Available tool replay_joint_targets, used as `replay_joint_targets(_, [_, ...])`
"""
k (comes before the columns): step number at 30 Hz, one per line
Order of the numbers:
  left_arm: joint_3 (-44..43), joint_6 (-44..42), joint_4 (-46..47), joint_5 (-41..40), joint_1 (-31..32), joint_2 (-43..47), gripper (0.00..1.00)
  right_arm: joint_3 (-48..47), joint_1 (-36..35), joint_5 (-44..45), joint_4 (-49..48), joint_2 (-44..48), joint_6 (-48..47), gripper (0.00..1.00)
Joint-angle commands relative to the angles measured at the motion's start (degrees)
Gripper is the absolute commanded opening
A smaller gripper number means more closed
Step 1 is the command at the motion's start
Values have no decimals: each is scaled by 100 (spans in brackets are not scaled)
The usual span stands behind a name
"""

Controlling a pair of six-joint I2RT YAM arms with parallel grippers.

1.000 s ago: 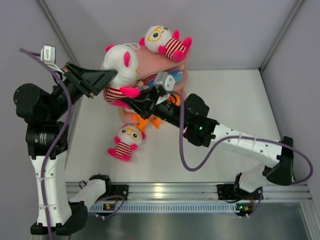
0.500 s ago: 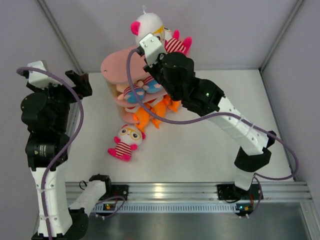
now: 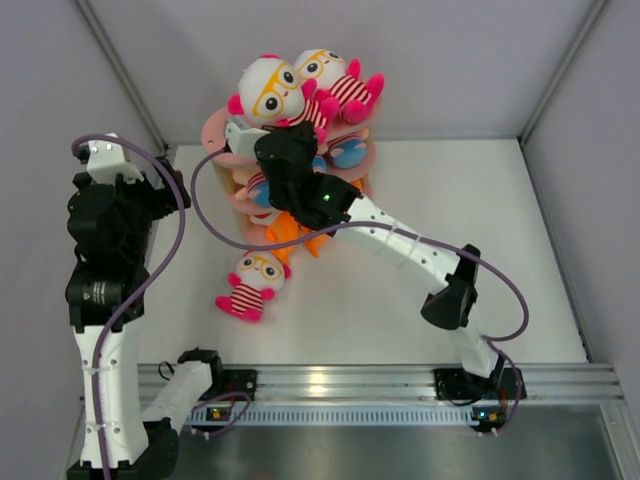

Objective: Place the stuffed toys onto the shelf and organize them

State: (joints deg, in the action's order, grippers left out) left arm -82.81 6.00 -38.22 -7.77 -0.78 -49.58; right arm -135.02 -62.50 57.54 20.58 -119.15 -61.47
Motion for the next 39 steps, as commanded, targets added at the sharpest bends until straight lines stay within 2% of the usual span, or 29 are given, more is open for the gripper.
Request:
replay_joint_targets(1, [-8,-169,139,-93,-37,107,98,-305,1,294,-468,6,-376,2])
replay_joint_targets(5, [-8,-213,139,-111,-28,98,98,-323,45,109,-239,-73,-111,15])
replay_joint_targets(8, [-8,-178,139,-23,-37,107,98,-332,36,47,-107,-178,47,21])
replay_joint_targets(13, [-8,-134,139,135,-37,107,98,-454,27,-32,261,-187,539,39])
replay_joint_targets(14, [-8,-134,130,214,-28,107,98,-507,1,-32,315,-152,636,47])
replay_joint_targets(17, [-16,-90,139,320,-37,80,98,-481,-78,-172,508,49,1084,55])
replay_joint_targets(23, [-8,-55,148,513,-37,54,98,-298,-254,-1365,1237,743,2463,67])
replay_joint_targets(28, [-113,-81,139,610,-45,-130,98,335,-236,-2446,1010,1691,3474,72])
replay_joint_targets(29, [-130,-73,139,654,-54,-131,98,623,-236,-3032,836,1859,3632,73])
replay_joint_targets(31, [-122,-64,122,751,-63,-113,98,1072,-210,-3519,493,2498,4133,73])
replay_joint_targets(32, [-96,-55,130,751,-63,-104,98,1605,-184,-3852,230,2720,4326,73])
replay_joint_targets(34, [-60,-55,122,933,-72,-87,98,2144,104,-4048,-579,3342,5081,73])
replay_joint_targets(36, [-25,-20,104,970,-81,-69,98,2734,491,-4312,-1071,3600,6044,66])
replay_joint_targets(38, [-8,24,95,1058,-81,-60,98,2928,1159,-4522,-1152,3663,6620,54])
replay_joint_targets(39, [-8,41,95,1102,-81,-52,98,2894,1448,-4584,-1153,3549,6848,51])
